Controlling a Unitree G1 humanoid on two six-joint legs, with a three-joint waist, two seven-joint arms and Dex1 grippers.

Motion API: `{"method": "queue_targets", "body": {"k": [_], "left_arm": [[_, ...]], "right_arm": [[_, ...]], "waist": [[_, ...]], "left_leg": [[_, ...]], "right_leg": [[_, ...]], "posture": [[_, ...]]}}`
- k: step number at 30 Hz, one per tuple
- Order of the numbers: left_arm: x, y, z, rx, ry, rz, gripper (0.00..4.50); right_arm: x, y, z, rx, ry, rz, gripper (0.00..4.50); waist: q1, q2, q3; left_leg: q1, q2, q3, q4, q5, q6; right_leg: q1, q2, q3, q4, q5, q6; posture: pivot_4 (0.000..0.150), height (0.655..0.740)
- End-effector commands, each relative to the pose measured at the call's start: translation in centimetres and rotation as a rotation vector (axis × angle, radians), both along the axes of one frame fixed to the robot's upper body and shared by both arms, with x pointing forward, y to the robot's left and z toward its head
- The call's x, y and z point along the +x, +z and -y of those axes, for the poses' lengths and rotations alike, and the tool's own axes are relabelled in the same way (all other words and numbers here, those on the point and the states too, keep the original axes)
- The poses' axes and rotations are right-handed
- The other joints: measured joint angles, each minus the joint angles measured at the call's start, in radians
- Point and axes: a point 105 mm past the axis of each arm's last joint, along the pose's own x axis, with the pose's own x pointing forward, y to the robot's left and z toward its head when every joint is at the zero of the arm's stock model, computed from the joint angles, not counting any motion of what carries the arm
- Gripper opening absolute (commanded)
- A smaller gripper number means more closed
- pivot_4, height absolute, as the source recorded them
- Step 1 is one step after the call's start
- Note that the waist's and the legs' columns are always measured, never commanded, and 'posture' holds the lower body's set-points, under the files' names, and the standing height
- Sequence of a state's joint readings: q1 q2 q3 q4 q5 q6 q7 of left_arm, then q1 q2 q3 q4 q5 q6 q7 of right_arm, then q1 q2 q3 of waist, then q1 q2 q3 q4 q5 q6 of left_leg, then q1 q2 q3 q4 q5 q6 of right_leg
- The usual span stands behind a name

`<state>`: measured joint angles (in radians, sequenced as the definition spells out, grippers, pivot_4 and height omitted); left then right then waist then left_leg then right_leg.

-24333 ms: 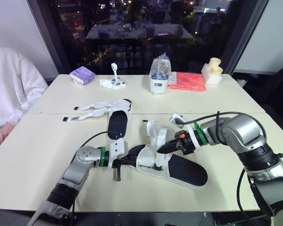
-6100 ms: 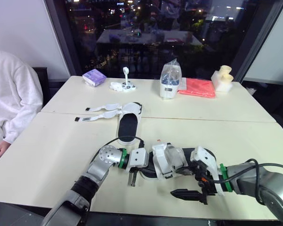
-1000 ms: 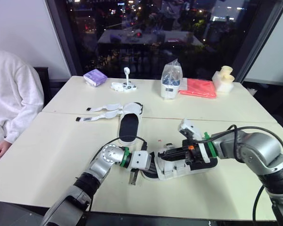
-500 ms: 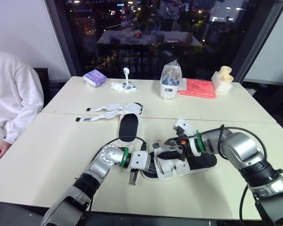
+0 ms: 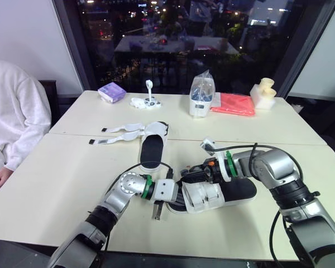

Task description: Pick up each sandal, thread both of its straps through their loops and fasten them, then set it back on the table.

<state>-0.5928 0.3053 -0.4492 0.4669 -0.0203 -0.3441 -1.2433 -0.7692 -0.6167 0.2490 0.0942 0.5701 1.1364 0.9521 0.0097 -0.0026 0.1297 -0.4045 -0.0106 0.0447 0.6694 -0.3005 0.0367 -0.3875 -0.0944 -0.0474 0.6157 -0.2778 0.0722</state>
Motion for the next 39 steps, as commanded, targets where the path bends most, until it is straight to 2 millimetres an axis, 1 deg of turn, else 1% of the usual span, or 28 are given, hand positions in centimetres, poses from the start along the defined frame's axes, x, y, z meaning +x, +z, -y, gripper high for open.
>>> {"method": "queue_targets", "body": {"k": [1, 2, 3, 4, 5, 8, 10, 15, 18, 21, 24, 27, 32, 39], "left_arm": [[-1.6, -4.8, -1.3, 0.192, -0.001, -0.121, 0.0], [-1.6, -4.8, -1.3, 0.192, 0.0, -0.122, 0.0], [-1.6, -4.8, -1.3, 0.192, 0.001, -0.123, 0.0], [-1.6, -4.9, -1.3, 0.194, 0.0, -0.124, 0.0], [-1.6, -4.9, -1.3, 0.194, 0.0, -0.124, 0.0], [-1.7, -5.1, -1.4, 0.205, -0.008, -0.119, 0.0], [-1.8, -5.2, -1.4, 0.213, -0.016, -0.115, 0.0], [-1.9, -5.7, -1.6, 0.245, -0.046, -0.09, 0.0], [-2.1, -6.1, -1.7, 0.268, -0.074, -0.066, 0.0], [-2.2, -6.1, -1.7, 0.266, -0.083, -0.065, 0.0], [-2.2, -6.1, -1.7, 0.266, -0.087, -0.063, 0.0], [-2.4, -6.1, -1.6, 0.266, -0.095, -0.064, 0.0], [-3.1, -6.0, -1.1, 0.259, -0.105, -0.065, 0.0], [-3.6, -5.9, -0.8, 0.255, -0.105, -0.069, 0.0]], "right_arm": [[0.4, 1.9, -0.2, 0.044, 0.012, 0.063, 1.16], [0.4, 2.0, -0.3, 0.047, 0.013, 0.064, 0.58], [0.4, 2.2, -0.3, 0.052, 0.016, 0.07, 0.13], [0.2, 2.6, -0.4, 0.061, 0.029, 0.075, 0.06], [0.1, 2.9, -0.5, 0.068, 0.038, 0.078, 0.06], [-0.4, 4.5, -0.8, 0.099, 0.075, 0.131, 0.06], [-1.3, 6.7, -1.1, 0.146, 0.127, 0.164, 0.06], [-2.9, 9.6, -1.6, 0.183, 0.212, 0.23, 0.06], [-2.8, 10.3, -1.9, 0.18, 0.217, 0.259, 0.06], [-2.0, 9.7, -2.0, 0.153, 0.194, 0.268, 0.06], [-0.8, 8.1, -1.8, 0.125, 0.156, 0.25, 0.06], [0.6, 6.3, -1.3, 0.085, 0.114, 0.239, 0.06], [2.4, 4.0, -0.2, 0.023, 0.057, 0.232, 0.06], [3.2, 0.4, 1.1, -0.13, 0.065, 0.247, 0.06]], "waist": [[0.0, 0.0, 0.0], [0.0, 0.0, 0.0], [0.0, 0.0, 0.0], [0.0, 0.0, 0.0], [0.0, 0.0, 0.0], [0.0, 0.0, 0.0], [0.0, 0.001, 0.0], [-0.003, 0.001, 0.001], [-0.004, 0.002, 0.001], [-0.006, 0.002, 0.001], [-0.006, 0.002, 0.001], [-0.006, 0.002, 0.001], [-0.006, 0.002, 0.001], [-0.006, 0.002, 0.001]], "left_leg": [[0.0, 0.0, 0.0, 0.0, 0.0, 0.0], [0.0, 0.0, 0.0, 0.0, 0.0, 0.0], [0.0, 0.0, 0.0, 0.0, 0.0, 0.0], [0.0, 0.0, 0.0, 0.0, 0.0, 0.0], [0.0, 0.0, 0.0, 0.0, 0.0, 0.0], [0.0, 0.0, 0.0, 0.0, 0.0, 0.0], [0.0, 0.0, 0.0, 0.0, 0.0, 0.0], [-0.002, 0.0, 0.0, 0.0, 0.0, 0.0], [-0.002, 0.0, 0.0, 0.0, 0.0, -0.001], [-0.002, 0.0, 0.0, 0.0, 0.001, -0.001], [-0.002, 0.0, 0.0, 0.0, 0.001, -0.001], [-0.002, 0.0, 0.0, 0.0, 0.001, -0.001], [-0.002, 0.0, 0.0, 0.0, 0.001, -0.001], [-0.002, 0.0, 0.0, -0.001, 0.001, -0.001]], "right_leg": [[0.0, 0.0, 0.0, 0.0, 0.0, 0.0], [0.0, 0.0, 0.0, 0.0, 0.0, 0.0], [0.0, 0.0, 0.0, 0.0, 0.0, 0.0], [0.0, 0.0, 0.0, 0.0, 0.0, 0.0], [0.0, 0.0, 0.0, 0.0, 0.0, 0.0], [0.0, 0.0, 0.0, 0.0, 0.0, 0.0], [0.0, 0.0, 0.0, 0.0, 0.0, 0.0], [0.0, 0.0, 0.0, 0.0, 0.0, 0.0], [-0.001, 0.0, 0.0, 0.001, 0.0, 0.0], [-0.002, 0.0, 0.0, 0.002, 0.0, 0.0], [-0.002, 0.0, 0.0, 0.002, 0.0, 0.0], [-0.002, 0.0, 0.0, 0.002, 0.0, 0.0], [-0.002, 0.0, 0.0, 0.002, 0.0, 0.0], [-0.002, 0.0, -0.001, 0.002, 0.0, 0.001]], "posture": [[0.15, 0.74], [0.15, 0.74], [0.15, 0.74], [0.15, 0.74], [0.15, 0.74], [0.15, 0.74], [0.15, 0.74], [0.15, 0.74], [0.15, 0.74], [0.15, 0.74], [0.15, 0.74], [0.15, 0.74], [0.15, 0.74], [0.15, 0.74]]}}
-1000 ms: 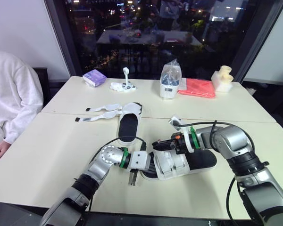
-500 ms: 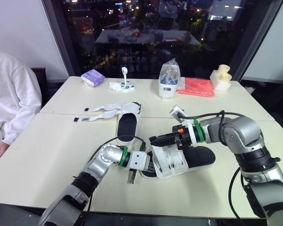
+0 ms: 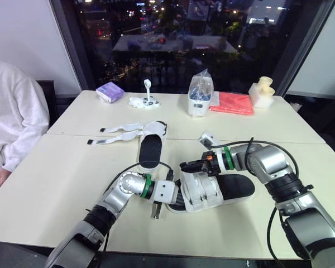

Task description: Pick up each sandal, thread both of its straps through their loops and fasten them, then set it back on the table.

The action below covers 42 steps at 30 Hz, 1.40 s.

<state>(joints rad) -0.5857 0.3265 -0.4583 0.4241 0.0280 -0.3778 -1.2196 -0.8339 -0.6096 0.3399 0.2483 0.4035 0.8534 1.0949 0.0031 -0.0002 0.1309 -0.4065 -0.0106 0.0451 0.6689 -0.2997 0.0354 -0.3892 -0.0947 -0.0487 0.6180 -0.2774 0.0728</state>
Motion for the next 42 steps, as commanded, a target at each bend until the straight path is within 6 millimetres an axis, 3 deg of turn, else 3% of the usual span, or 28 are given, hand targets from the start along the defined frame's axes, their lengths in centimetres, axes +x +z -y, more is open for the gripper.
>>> {"method": "queue_targets", "body": {"k": [1, 3, 6, 11, 19, 22, 25, 29, 34, 37, 42], "left_arm": [[-3.5, -6.1, -0.6, 0.23, -0.08, -0.148, 0.0], [-3.6, -6.1, -0.4, 0.229, -0.081, -0.148, 0.0], [-3.7, -6.0, -0.3, 0.228, -0.081, -0.148, 0.0], [-3.9, -5.9, 0.0, 0.225, -0.077, -0.147, 0.0], [-4.1, -5.8, 0.3, 0.223, -0.073, -0.148, 0.0], [-4.1, -5.8, 0.4, 0.223, -0.07, -0.148, 0.0], [-4.1, -5.6, 0.6, 0.217, -0.066, -0.148, 0.0], [-3.8, -5.1, 0.7, 0.205, -0.053, -0.142, 0.0], [-3.0, -4.3, 0.8, 0.178, -0.033, -0.13, 0.0], [-1.4, -4.1, -0.6, 0.182, -0.007, -0.127, 0.0], [-0.3, -3.2, -1.4, 0.152, 0.005, -0.108, 0.0]], "right_arm": [[1.3, -0.1, 1.2, -0.081, -0.034, 0.09, 0.06], [1.5, -1.2, 1.5, -0.133, -0.036, 0.097, 0.06], [1.4, -2.3, 1.7, -0.185, -0.025, 0.1, 1.01], [1.6, -3.1, 1.6, -0.242, -0.002, 0.156, 3.55], [4.4, -2.7, 1.7, -0.335, -0.05, 0.358, 3.55], [5.5, -0.9, 2.4, -0.325, -0.092, 0.405, 3.55], [5.8, 3.2, 3.6, -0.257, -0.135, 0.479, 3.55], [4.2, 6.8, 5.2, -0.255, -0.133, 0.589, 3.55], [1.8, 8.6, 6.6, -0.307, -0.126, 0.775, 3.55], [0.5, 8.5, 7.8, -0.417, -0.084, 0.942, 3.55], [-2.8, 5.6, 9.9, -0.617, 0.153, 1.151, 3.55]], "waist": [[0.0, 0.0, 0.0], [0.0, 0.0, 0.0], [0.001, 0.0, -0.001], [0.004, 0.001, -0.003], [0.005, 0.002, -0.004], [0.007, 0.002, -0.004], [0.009, 0.003, -0.003], [0.01, 0.003, -0.003], [0.012, 0.003, -0.004], [0.011, 0.002, -0.003], [0.007, 0.001, -0.002]], "left_leg": [[0.0, 0.0, 0.0, 0.0, 0.0, 0.0], [0.001, 0.0, 0.0, 0.0, 0.0, 0.0], [0.003, 0.0, 0.0, 0.0, 0.0, 0.0], [0.004, 0.0, 0.0, -0.002, 0.0, -0.001], [0.004, -0.003, 0.0, -0.002, 0.002, -0.004], [0.003, -0.004, 0.0, -0.002, 0.001, -0.004], [0.0, -0.005, 0.0, -0.002, 0.002, -0.003], [-0.002, -0.007, -0.002, -0.002, 0.001, -0.003], [-0.001, -0.008, -0.003, -0.002, 0.0, -0.001], [-0.002, -0.009, -0.003, -0.001, 0.0, 0.0], [0.0, -0.009, -0.002, 0.0, 0.0, 0.001]], "right_leg": [[0.0, 0.0, 0.0, 0.0, 0.0, 0.0], [0.001, 0.0, 0.0, 0.0, 0.0, 0.0], [0.001, 0.0, 0.0, 0.0, 0.0, 0.0], [0.0, 0.0, 0.0, -0.001, 0.0, 0.0], [0.002, -0.002, 0.0, -0.001, 0.0, 0.0], [0.002, -0.003, 0.0, -0.001, 0.0, 0.0], [0.001, -0.003, 0.0, -0.001, 0.0, 0.0], [0.0, -0.004, -0.001, -0.001, 0.0, 0.0], [0.002, -0.004, -0.001, -0.003, 0.0, 0.0], [0.002, -0.006, -0.001, -0.003, 0.0, 0.0], [0.004, -0.005, -0.001, -0.003, 0.0, 0.001]], "posture": [[0.15, 0.74], [0.15, 0.74], [0.15, 0.74], [0.15, 0.74], [0.15, 0.74], [0.15, 0.74], [0.15, 0.74], [0.15, 0.74], [0.15, 0.74], [0.15, 0.74], [0.15, 0.74]]}}
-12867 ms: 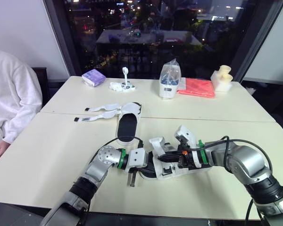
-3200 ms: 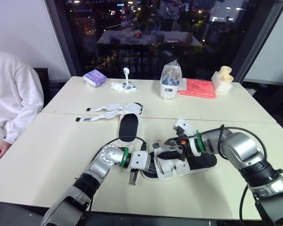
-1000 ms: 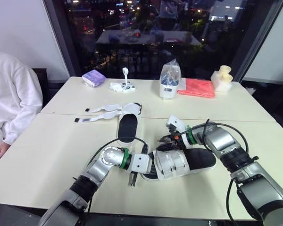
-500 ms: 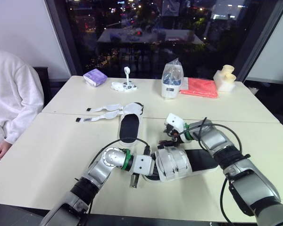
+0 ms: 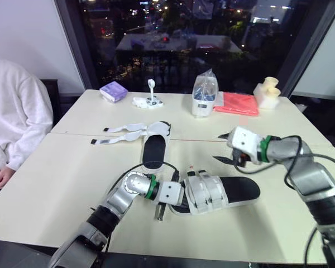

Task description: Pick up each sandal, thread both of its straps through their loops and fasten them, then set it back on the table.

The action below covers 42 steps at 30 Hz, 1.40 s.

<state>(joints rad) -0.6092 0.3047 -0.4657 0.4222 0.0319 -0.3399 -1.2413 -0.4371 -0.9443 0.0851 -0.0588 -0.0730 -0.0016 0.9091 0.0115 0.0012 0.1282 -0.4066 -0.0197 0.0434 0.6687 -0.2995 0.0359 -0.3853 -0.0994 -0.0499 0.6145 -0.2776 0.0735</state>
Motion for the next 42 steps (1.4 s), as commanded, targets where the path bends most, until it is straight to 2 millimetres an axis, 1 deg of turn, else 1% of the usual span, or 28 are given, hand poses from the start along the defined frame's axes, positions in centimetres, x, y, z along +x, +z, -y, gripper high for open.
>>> {"method": "queue_targets", "body": {"k": [1, 2, 4, 5, 7, 10, 17, 20, 22, 27, 30, 37, 39, 42], "left_arm": [[-0.3, -3.3, -2.3, 0.131, 0.03, -0.09, 0.0], [-0.2, -3.1, -2.4, 0.121, 0.034, -0.09, 0.0], [-0.2, -2.6, -2.7, 0.104, 0.04, -0.092, 0.0], [-0.2, -2.5, -2.9, 0.1, 0.042, -0.091, 0.0], [0.0, -1.8, -3.4, 0.081, 0.058, -0.082, 0.0], [0.2, -0.8, -4.0, 0.069, 0.069, -0.05, 0.0], [1.2, 2.9, -5.8, 0.007, 0.136, -0.014, 0.0], [1.6, 4.5, -6.5, -0.025, 0.17, -0.018, 0.0], [1.8, 5.6, -6.8, -0.046, 0.191, -0.024, 0.0], [2.2, 7.8, -7.4, -0.092, 0.243, -0.031, 0.0], [2.6, 8.2, -7.7, -0.101, 0.271, -0.026, 0.0], [3.1, 8.2, -8.3, -0.102, 0.307, -0.019, 0.0], [3.1, 8.2, -8.4, -0.098, 0.311, -0.014, 0.0], [3.1, 8.1, -8.5, -0.099, 0.317, -0.012, 0.0]], "right_arm": [[-1.6, 0.7, 0.4, -0.153, 0.13, 0.171, 3.55], [-1.9, 0.3, 0.7, -0.194, 0.16, 0.193, 3.55], [-2.7, -0.6, 0.9, -0.234, 0.222, 0.217, 3.55], [-2.9, -0.8, 0.9, -0.243, 0.242, 0.227, 3.55], [-3.4, -1.8, 0.7, -0.278, 0.305, 0.271, 3.55], [-3.4, -3.2, 0.6, -0.327, 0.376, 0.307, 3.55], [-1.7, -3.8, -1.9, -0.371, 0.55, 0.467, 3.55], [-1.7, -4.3, -3.1, -0.365, 0.642, 0.494, 3.55], [-1.9, -4.5, -3.7, -0.366, 0.701, 0.508, 3.55], [-2.5, -4.7, -5.2, -0.363, 0.829, 0.557, 3.55], [-2.5, -4.7, -6.3, -0.352, 0.885, 0.59, 3.55], [-2.1, -5.1, -7.9, -0.352, 0.957, 0.608, 3.55], [-1.9, -5.3, -8.1, -0.357, 0.965, 0.607, 3.01], [-1.6, -5.1, -8.2, -0.355, 0.961, 0.618, 1.69]], "waist": [[-0.006, -0.001, 0.001], [-0.01, -0.001, 0.002], [-0.018, -0.002, 0.003], [-0.022, -0.003, 0.004], [-0.026, -0.004, 0.005], [-0.026, -0.003, 0.007], [-0.025, 0.0, 0.019], [-0.024, -0.001, 0.022], [-0.022, -0.001, 0.023], [-0.024, -0.002, 0.024], [-0.025, -0.002, 0.024], [-0.025, -0.002, 0.024], [-0.024, -0.002, 0.024], [-0.025, -0.002, 0.024]], "left_leg": [[0.001, 0.001, 0.001, 0.0, 0.0, 0.001], [0.001, 0.001, 0.002, 0.0, 0.001, 0.001], [0.002, 0.003, 0.004, 0.0, 0.002, 0.004], [0.003, 0.004, 0.004, 0.0, 0.003, 0.003], [0.004, 0.007, 0.004, 0.0, 0.005, 0.001], [0.007, 0.011, 0.005, -0.001, 0.007, -0.002], [0.007, 0.013, 0.008, -0.002, 0.01, -0.008], [0.006, 0.014, 0.008, -0.002, 0.011, -0.009], [0.003, 0.014, 0.008, -0.001, 0.015, -0.016], [-0.001, 0.014, 0.01, 0.0, 0.017, -0.015], [-0.001, 0.014, 0.01, 0.0, 0.017, -0.016], [-0.001, 0.014, 0.01, 0.0, 0.018, -0.016], [-0.001, 0.014, 0.01, 0.0, 0.018, -0.017], [-0.001, 0.014, 0.011, 0.0, 0.018, -0.017]], "right_leg": [[0.0, 0.0, 0.0, 0.0, 0.0, 0.0], [0.0, 0.001, 0.0, 0.0, 0.0, 0.002], [0.001, 0.001, 0.0, 0.001, 0.003, 0.012], [0.001, 0.002, 0.0, 0.001, 0.004, 0.014], [0.001, 0.004, 0.0, 0.003, 0.004, 0.015], [0.0, 0.007, 0.0, 0.006, 0.004, 0.015], [-0.006, 0.009, 0.004, 0.016, 0.004, 0.014], [-0.008, 0.01, 0.004, 0.016, 0.004, 0.014], [-0.01, 0.01, 0.004, 0.016, 0.004, 0.014], [-0.013, 0.011, 0.005, 0.016, 0.004, 0.015], [-0.013, 0.012, 0.005, 0.016, 0.004, 0.015], [-0.014, 0.014, 0.006, 0.018, 0.004, 0.015], [-0.014, 0.014, 0.006, 0.018, 0.004, 0.015], [-0.014, 0.014, 0.006, 0.018, 0.004, 0.015]], "posture": [[0.15, 0.74], [0.15, 0.74], [0.15, 0.74], [0.15, 0.74], [0.15, 0.74], [0.15, 0.74], [0.15, 0.74], [0.15, 0.74], [0.15, 0.74], [0.15, 0.74], [0.15, 0.74], [0.15, 0.74], [0.15, 0.74], [0.15, 0.74]]}}
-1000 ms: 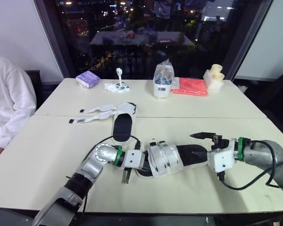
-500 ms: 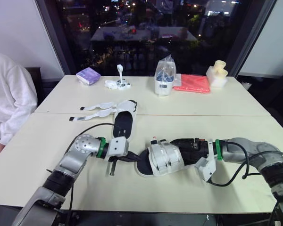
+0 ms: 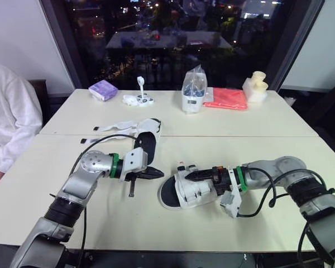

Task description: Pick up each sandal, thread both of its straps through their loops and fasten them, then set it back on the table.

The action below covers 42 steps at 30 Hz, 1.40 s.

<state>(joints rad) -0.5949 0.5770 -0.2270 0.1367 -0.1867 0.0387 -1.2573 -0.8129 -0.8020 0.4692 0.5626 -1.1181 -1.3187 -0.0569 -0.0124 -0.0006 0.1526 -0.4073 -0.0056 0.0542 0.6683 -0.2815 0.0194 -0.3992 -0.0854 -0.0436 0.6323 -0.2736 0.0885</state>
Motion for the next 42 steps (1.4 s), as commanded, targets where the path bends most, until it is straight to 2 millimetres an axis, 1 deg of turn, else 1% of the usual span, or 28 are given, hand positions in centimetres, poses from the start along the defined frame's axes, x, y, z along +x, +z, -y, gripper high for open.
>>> {"method": "queue_targets", "body": {"k": [1, 3, 4, 9, 10, 12, 15, 16, 17, 18, 21, 22, 23, 26, 27, 29, 32, 33, 35, 38, 39, 42], "left_arm": [[0.2, 0.9, -0.4, -0.016, 0.015, 0.042, 0.0], [0.2, 0.9, -0.5, -0.016, 0.022, 0.045, 0.0], [0.2, 0.8, -0.5, -0.016, 0.025, 0.045, 0.0], [0.2, 0.7, -0.7, -0.017, 0.036, 0.05, 0.0], [0.2, 0.7, -0.7, -0.018, 0.038, 0.05, 0.0], [0.3, 0.7, -0.7, -0.018, 0.043, 0.055, 0.0], [0.4, 0.8, -0.7, -0.024, 0.053, 0.061, 0.0], [0.4, 0.7, -0.7, -0.02, 0.057, 0.069, 0.0], [0.4, 0.7, -0.7, -0.017, 0.06, 0.074, 0.0], [0.5, 0.7, -0.6, -0.017, 0.06, 0.077, 0.0], [0.5, 0.7, -0.3, -0.022, 0.061, 0.083, 0.0], [0.5, 0.7, -0.2, -0.024, 0.061, 0.085, 0.0], [0.5, 0.7, -0.1, -0.026, 0.061, 0.088, 0.0], [0.8, 0.9, 0.2, -0.031, 0.068, 0.101, 0.0], [0.9, 1.0, 0.3, -0.032, 0.069, 0.103, 0.0], [1.0, 1.1, 0.6, -0.032, 0.07, 0.106, 0.0], [1.1, 1.1, 0.7, -0.021, 0.073, 0.119, 0.0], [1.2, 1.2, 0.7, -0.03, 0.084, 0.119, 0.0], [1.5, 1.6, 0.7, -0.05, 0.107, 0.121, 0.0], [1.7, 1.9, 0.7, -0.069, 0.133, 0.125, 0.0], [1.8, 2.1, 0.7, -0.079, 0.143, 0.12, 0.0], [1.7, 2.3, 0.7, -0.091, 0.157, 0.115, 0.0]], "right_arm": [[0.6, 1.1, -0.2, 0.022, 0.006, 0.036, 1.14], [0.6, 1.2, -0.1, 0.022, 0.005, 0.039, 0.2], [0.7, 1.3, 0.0, 0.023, 0.002, 0.04, 0.09], [1.7, 2.1, 0.5, 0.059, -0.069, 0.049, 0.09], [2.1, 2.3, 0.7, 0.073, -0.104, 0.043, 0.09], [3.9, 3.5, 1.4, 0.153, -0.242, 0.038, 0.09], [7.3, 5.9, 3.3, 0.273, -0.509, 0.041, 0.09], [9.1, 6.8, 4.8, 0.297, -0.658, 0.054, 0.09], [10.1, 7.4, 5.9, 0.312, -0.759, 0.056, 0.09], [11.4, 8.3, 7.6, 0.369, -0.902, 0.054, 0.09], [13.3, 9.4, 10.8, 0.475, -1.172, 0.061, 0.09], [13.6, 9.5, 11.5, 0.489, -1.227, 0.073, 0.09], [13.8, 9.3, 12.2, 0.493, -1.281, 0.078, 0.09], [14.8, 7.9, 14.0, 0.496, -1.47, 0.105, 0.09], [14.9, 7.6, 14.3, 0.493, -1.5, 0.114, 0.09], [15.2, 6.3, 14.8, 0.507, -1.593, 0.106, 0.09], [15.2, 4.2, 14.8, 0.547, -1.706, 0.018, 0.09], [15.2, 3.5, 14.7, 0.526, -1.723, 0.001, 0.09], [15.1, 2.6, 14.5, 0.51, -1.737, -0.035, 0.96], [14.9, 1.9, 14.3, 0.502, -1.737, -0.071, 2.3], [14.9, 1.7, 14.2, 0.488, -1.731, -0.08, 2.88], [14.5, 1.3, 14.5, 0.452, -1.714, -0.118, 4.38]], "waist": [[-0.001, 0.0, 0.0], [0.0, 0.0, 0.0], [0.0, 0.0, 0.0], [-0.002, 0.0, 0.0], [-0.001, 0.0, 0.0], [-0.001, 0.0, 0.0], [-0.001, 0.0, 0.0], [-0.001, 0.0, 0.0], [-0.001, 0.0, 0.0], [-0.002, 0.0, 0.0], [0.0, 0.0, 0.0], [0.001, 0.0, 0.0], [0.0, 0.0, 0.0], [-0.003, 0.0, 0.0], [-0.004, 0.0, 0.0], [-0.005, 0.0, 0.0], [-0.007, 0.001, 0.0], [-0.007, 0.001, 0.0], [-0.006, 0.001, 0.0], [-0.004, 0.001, 0.0], [-0.005, 0.001, 0.0], [-0.006, 0.0, 0.0]], "left_leg": [[0.0, 0.0, 0.0, 0.0, 0.0, 0.0], [0.0, 0.0, 0.0, 0.0, 0.0, 0.0], [0.0, 0.0, 0.0, 0.0, 0.0, 0.0], [0.0, 0.0, 0.001, 0.0, 0.0, 0.0], [0.0, 0.0, 0.001, 0.0, 0.0, 0.0], [0.0, 0.0, 0.001, 0.0, 0.0, 0.0], [0.0, 0.0, 0.001, 0.0, 0.001, 0.001], [0.0, 0.0, 0.001, 0.0, 0.001, 0.001], [0.0, 0.0, 0.001, 0.0, 0.001, 0.001], [0.0, 0.0, 0.001, 0.0, 0.001, 0.001], [0.0, 0.001, 0.001, 0.0, 0.001, 0.001], [0.0, 0.001, 0.001, 0.0, 0.001, 0.001], [-0.001, 0.001, 0.001, -0.001, 0.001, 0.001], [-0.001, 0.001, 0.001, -0.001, 0.001, 0.001], [-0.001, 0.001, 0.001, -0.001, 0.001, 0.001], [-0.001, 0.001, 0.002, -0.001, 0.001, 0.001], [-0.002, 0.0, 0.003, -0.001, 0.001, 0.0], [-0.002, 0.001, 0.003, -0.001, 0.001, 0.0], [-0.002, 0.001, 0.003, -0.001, 0.002, 0.0], [-0.002, 0.0, 0.003, -0.001, 0.002, 0.0], [-0.002, 0.0, 0.003, -0.001, 0.002, 0.0], [-0.001, 0.0, 0.003, -0.001, 0.001, 0.0]], "right_leg": [[0.0, 0.0, 0.0, 0.0, 0.0, 0.0], [0.0, 0.0, 0.0, 0.0, 0.0, 0.0], [0.0, 0.0, 0.0, 0.0, 0.0, 0.0], [0.0, 0.0, 0.001, 0.0, 0.0, 0.0], [0.0, 0.0, 0.001, 0.0, 0.0, 0.0], [0.0, 0.001, 0.001, 0.001, 0.0, 0.0], [0.0, 0.0, 0.001, 0.001, 0.0, 0.0], [0.0, 0.0, 0.001, 0.001, 0.0, 0.0], [0.0, 0.0, 0.001, 0.001, 0.0, 0.0], [0.0, 0.0, 0.001, 0.001, 0.0, 0.0], [-0.001, -0.001, 0.001, 0.002, 0.0, 0.0], [-0.001, -0.001, 0.001, 0.002, 0.0, 0.0], [-0.001, -0.001, 0.001, 0.002, 0.0, 0.0], [-0.002, -0.001, 0.001, 0.002, 0.0, 0.0], [-0.002, -0.001, 0.001, 0.002, 0.0, 0.0], [-0.003, -0.001, 0.001, 0.003, 0.0, 0.0], [-0.005, 0.0, 0.002, 0.004, 0.0, 0.0], [-0.005, 0.001, 0.002, 0.004, 0.0, 0.0], [-0.005, 0.001, 0.002, 0.006, 0.0, 0.0], [-0.005, 0.0, 0.003, 0.009, 0.0, 0.0], [-0.005, 0.0, 0.003, 0.009, 0.0, 0.0], [-0.005, 0.0, 0.003, 0.009, 0.0, 0.0]], "posture": [[0.15, 0.74], [0.15, 0.74], [0.15, 0.74], [0.15, 0.74], [0.15, 0.74], [0.15, 0.74], [0.15, 0.74], [0.15, 0.74], [0.15, 0.74], [0.15, 0.74], [0.15, 0.74], [0.15, 0.74], [0.15, 0.74], [0.15, 0.74], [0.15, 0.74], [0.15, 0.74], [0.15, 0.74], [0.15, 0.74], [0.15, 0.74], [0.15, 0.74], [0.15, 0.74], [0.15, 0.74]]}}
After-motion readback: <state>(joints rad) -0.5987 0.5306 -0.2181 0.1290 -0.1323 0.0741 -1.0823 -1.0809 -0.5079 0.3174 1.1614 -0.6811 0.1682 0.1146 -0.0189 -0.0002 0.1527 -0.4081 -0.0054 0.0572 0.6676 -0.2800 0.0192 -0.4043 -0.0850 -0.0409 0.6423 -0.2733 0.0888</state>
